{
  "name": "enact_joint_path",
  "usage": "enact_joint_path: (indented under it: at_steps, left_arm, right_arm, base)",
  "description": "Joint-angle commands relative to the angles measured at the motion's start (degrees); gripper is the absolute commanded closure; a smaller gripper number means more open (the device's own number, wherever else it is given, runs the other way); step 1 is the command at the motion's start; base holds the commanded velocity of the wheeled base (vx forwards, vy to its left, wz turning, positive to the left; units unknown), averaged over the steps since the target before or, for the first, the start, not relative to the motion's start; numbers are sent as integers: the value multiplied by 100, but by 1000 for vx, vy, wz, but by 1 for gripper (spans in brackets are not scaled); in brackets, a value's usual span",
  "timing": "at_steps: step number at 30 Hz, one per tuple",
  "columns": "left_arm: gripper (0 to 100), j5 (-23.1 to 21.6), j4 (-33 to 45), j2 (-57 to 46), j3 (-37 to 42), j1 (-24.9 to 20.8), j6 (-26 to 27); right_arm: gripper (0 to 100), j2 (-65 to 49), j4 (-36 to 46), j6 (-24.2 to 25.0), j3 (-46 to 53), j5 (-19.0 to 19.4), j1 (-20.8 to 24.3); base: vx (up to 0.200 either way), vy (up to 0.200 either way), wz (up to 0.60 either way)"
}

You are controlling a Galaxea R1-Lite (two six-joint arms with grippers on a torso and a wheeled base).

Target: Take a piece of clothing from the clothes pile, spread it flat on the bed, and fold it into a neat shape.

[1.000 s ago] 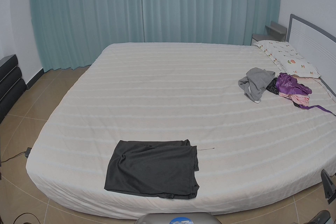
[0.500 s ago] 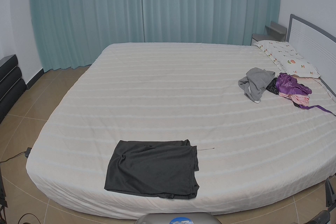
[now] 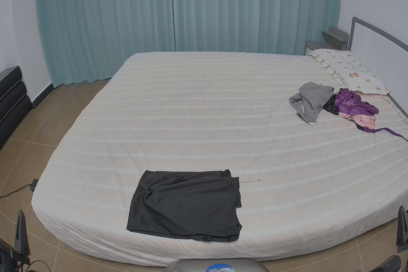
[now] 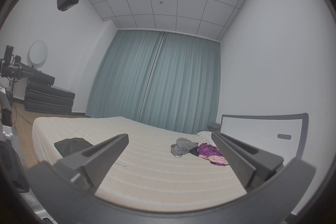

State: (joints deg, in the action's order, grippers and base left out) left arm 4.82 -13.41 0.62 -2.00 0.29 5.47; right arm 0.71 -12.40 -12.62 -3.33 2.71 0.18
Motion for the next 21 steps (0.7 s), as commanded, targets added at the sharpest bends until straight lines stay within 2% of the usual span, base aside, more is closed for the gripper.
enact_joint_path:
  at_steps: [1, 3, 11, 15, 18, 21]
  left_arm:
    - [0, -350, 392, -36, 200, -3, -196]
    - [0, -851, 796, -36, 200, -3, -328]
    - [0, -1563, 1086, -27, 200, -3, -486]
    - [0, -1615, 1077, -27, 200, -3, -512]
    - [0, -1457, 1095, -27, 200, 6, -451]
    - [0, -701, 1341, -36, 200, -3, -416]
  right_arm:
    - [0, -71, 800, 58, 324, 11, -1]
    - [0, -71, 809, 242, 324, 63, -1]
    - [0, -62, 853, 479, 324, -121, -18]
    - [0, -62, 1152, 506, 245, -174, -18]
    - [0, -62, 1249, 787, 201, -279, -18]
    - [0, -44, 1345, 1235, 262, -279, -18]
  base:
    - [0, 0, 0]
    - [0, 0, 0]
    - [0, 0, 0]
    - [0, 0, 0]
    - [0, 0, 0]
    - [0, 0, 0]
